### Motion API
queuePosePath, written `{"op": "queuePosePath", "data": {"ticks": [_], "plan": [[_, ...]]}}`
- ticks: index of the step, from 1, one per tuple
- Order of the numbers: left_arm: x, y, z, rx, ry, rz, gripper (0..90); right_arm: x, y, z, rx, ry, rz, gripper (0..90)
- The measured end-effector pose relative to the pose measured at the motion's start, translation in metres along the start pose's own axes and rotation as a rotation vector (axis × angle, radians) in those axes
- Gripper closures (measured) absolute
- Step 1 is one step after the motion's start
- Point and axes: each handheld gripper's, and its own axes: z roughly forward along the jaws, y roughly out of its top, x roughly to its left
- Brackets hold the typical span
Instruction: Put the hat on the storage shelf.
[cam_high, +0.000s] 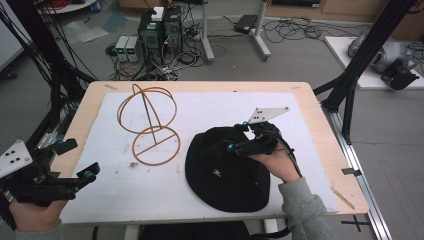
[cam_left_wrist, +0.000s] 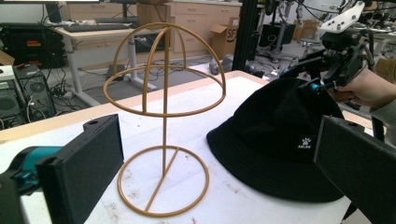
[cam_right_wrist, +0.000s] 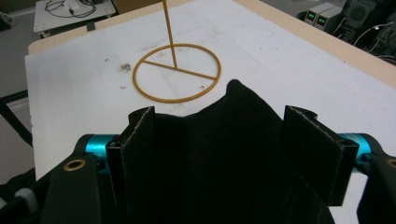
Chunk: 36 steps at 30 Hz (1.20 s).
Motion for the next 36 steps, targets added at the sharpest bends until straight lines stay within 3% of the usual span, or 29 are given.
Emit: {"op": "queuePosePath", "data": {"ticks": [5,6,9,10,15,32,36], "plan": [[-0.0002,-0.0002,0.0013,0.004,0.000,0.002,1.7,-0.0020,-0.0049,-0.0008,-0.009,0.016,0.002,42.7],[-0.0003,-0.0002,0.0015,0.005,0.001,0.002,1.7,-0.0009,-0.0048,-0.0019,-0.007,0.020,-0.011,50.6],[-0.0008,-0.0002,0.0021,0.006,-0.001,0.003,1.7,0.0005,-0.0047,-0.0026,-0.010,0.028,-0.026,57.9],[-0.0008,-0.0003,0.0021,0.007,-0.001,0.003,1.7,0.0011,-0.0048,-0.0033,-0.005,0.033,-0.037,66.3],[-0.0004,-0.0004,0.0020,0.007,0.000,0.002,1.7,0.0018,-0.0057,-0.0037,0.006,0.034,-0.070,79.5],[-0.0008,-0.0001,0.0020,0.007,0.003,0.001,1.7,0.0015,-0.0053,-0.0044,0.009,0.045,-0.082,82.9],[-0.0005,-0.0003,0.0023,0.008,0.002,0.000,1.7,0.0001,-0.0050,-0.0092,-0.002,0.065,-0.082,82.9]]}}
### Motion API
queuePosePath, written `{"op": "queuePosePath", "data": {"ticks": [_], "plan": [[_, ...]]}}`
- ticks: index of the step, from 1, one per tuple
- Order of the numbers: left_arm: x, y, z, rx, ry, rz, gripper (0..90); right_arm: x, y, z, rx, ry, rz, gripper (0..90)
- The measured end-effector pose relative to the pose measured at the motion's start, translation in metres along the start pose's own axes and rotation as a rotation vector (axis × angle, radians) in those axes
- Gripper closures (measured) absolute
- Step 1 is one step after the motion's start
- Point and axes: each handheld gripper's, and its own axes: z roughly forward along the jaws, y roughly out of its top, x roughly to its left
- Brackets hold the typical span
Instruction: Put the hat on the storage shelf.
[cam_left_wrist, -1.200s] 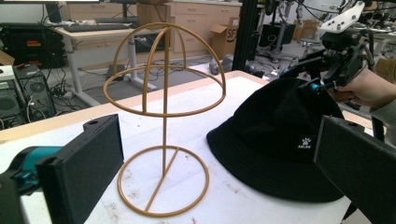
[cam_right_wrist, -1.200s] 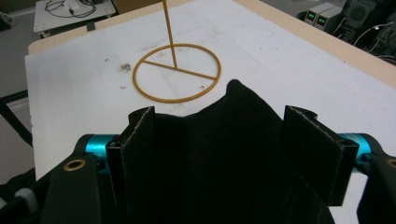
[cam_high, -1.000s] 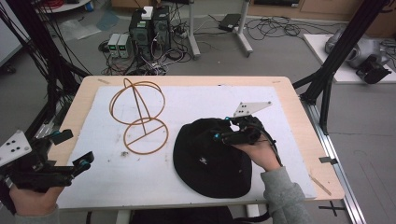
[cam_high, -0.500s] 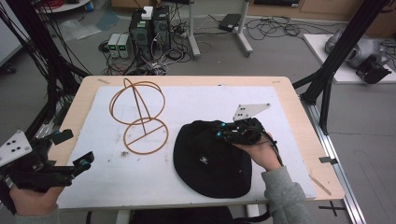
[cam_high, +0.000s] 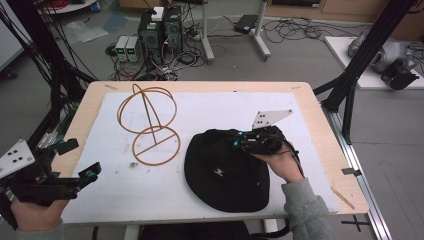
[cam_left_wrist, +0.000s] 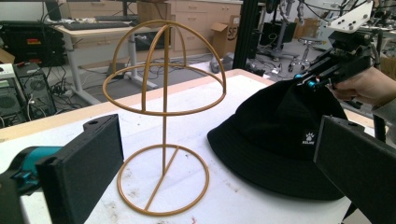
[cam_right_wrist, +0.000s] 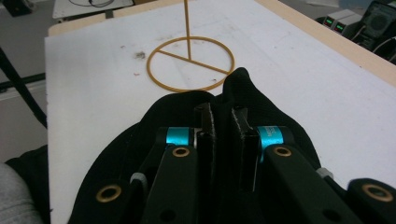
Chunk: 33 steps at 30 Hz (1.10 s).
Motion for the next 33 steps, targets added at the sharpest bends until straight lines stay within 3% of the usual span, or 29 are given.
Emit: {"op": "queuePosePath", "data": {"ticks": [10,15,20,33], "plan": [[0.000,0.000,0.001,0.000,-0.003,-0.002,1.7,0.000,0.011,-0.013,-0.014,-0.004,-0.015,83.1],[-0.002,-0.001,0.004,0.023,0.011,0.015,1.7,0.002,0.028,-0.027,-0.040,0.025,-0.025,82.9],[-0.002,0.000,0.004,0.018,0.007,0.013,1.7,0.004,0.043,-0.036,-0.028,0.039,-0.055,82.9],[-0.001,-0.001,0.003,0.014,0.004,0.009,1.7,0.009,0.076,-0.059,-0.037,0.039,-0.103,82.9]]}}
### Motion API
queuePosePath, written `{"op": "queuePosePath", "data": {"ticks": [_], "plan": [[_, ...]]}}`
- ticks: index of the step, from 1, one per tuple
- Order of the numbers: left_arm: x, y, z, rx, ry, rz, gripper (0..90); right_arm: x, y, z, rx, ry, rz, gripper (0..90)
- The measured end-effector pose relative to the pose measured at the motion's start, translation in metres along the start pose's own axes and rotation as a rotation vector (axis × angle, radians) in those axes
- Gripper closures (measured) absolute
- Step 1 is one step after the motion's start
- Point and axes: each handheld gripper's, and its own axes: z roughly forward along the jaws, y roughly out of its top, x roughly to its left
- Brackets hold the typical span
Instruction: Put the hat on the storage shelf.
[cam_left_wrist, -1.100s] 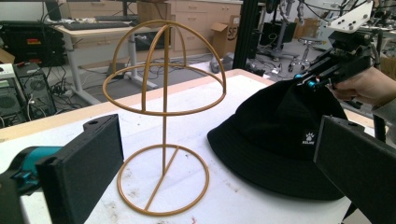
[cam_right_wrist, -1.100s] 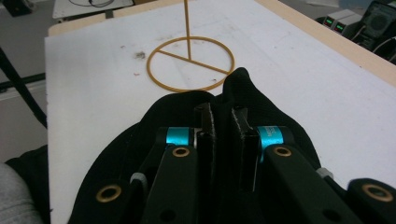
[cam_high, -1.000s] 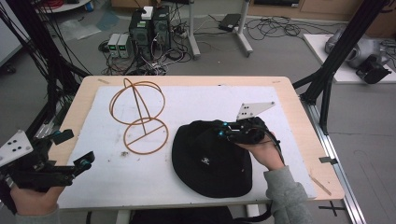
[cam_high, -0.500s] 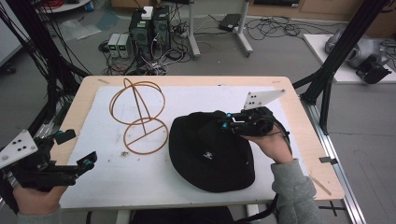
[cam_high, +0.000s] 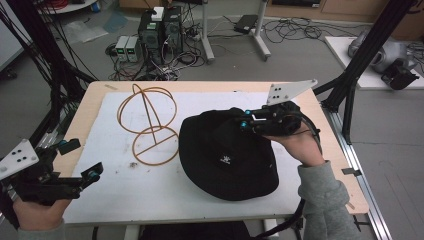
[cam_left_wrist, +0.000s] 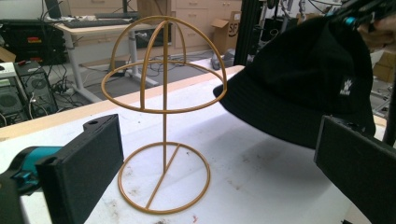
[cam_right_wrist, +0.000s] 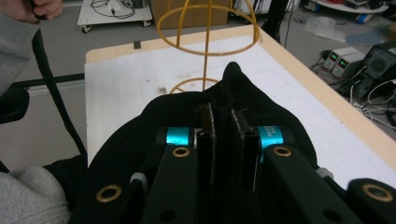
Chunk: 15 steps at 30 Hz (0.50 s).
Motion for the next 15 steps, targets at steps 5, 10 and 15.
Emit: {"op": "queuePosePath", "data": {"ticks": [5,10,15], "plan": [[0.000,-0.001,0.000,0.001,-0.003,-0.002,1.7,-0.002,0.017,-0.017,-0.013,-0.010,-0.024,83.0],[0.000,-0.001,0.001,0.002,-0.004,-0.004,1.7,-0.008,0.030,-0.033,-0.033,0.002,-0.024,84.1],[0.000,-0.001,0.001,0.002,-0.004,-0.002,1.7,-0.012,0.036,-0.040,-0.039,0.007,-0.034,84.7]]}}
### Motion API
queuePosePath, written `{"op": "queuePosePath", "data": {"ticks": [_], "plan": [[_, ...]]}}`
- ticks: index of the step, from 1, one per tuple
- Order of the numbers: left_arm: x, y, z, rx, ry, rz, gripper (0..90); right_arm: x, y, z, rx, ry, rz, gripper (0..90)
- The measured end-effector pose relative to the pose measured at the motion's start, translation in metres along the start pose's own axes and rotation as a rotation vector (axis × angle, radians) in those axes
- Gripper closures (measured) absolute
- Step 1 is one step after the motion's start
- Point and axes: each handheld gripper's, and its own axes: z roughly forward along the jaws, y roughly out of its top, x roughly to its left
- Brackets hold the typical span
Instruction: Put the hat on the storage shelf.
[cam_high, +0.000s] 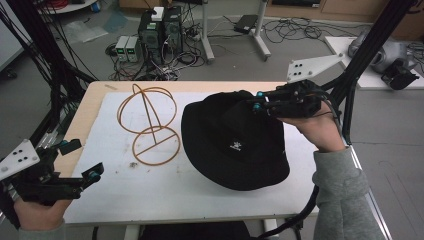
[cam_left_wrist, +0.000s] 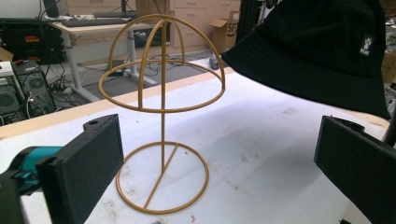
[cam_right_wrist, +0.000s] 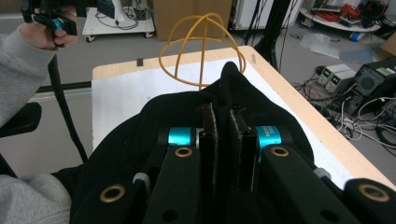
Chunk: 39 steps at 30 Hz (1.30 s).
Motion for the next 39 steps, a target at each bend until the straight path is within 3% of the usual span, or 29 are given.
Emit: {"op": "queuePosePath", "data": {"ticks": [11,14,23,30,39], "plan": [[0.001,0.000,-0.001,-0.015,-0.019,-0.013,1.7,-0.004,0.018,-0.008,-0.020,0.026,-0.021,85.2],[0.001,-0.001,-0.001,-0.012,-0.020,-0.012,1.7,-0.011,0.021,-0.008,-0.037,0.035,-0.012,85.3],[0.000,-0.003,0.000,-0.007,-0.021,-0.016,1.7,-0.018,0.034,-0.007,-0.039,0.016,-0.029,85.5],[-0.002,-0.004,0.001,0.000,-0.028,-0.009,1.7,-0.018,0.057,0.001,-0.038,0.017,-0.062,85.6],[-0.004,-0.004,-0.005,0.002,-0.036,0.005,1.7,-0.019,0.083,0.024,-0.039,0.033,-0.087,85.6]]}}
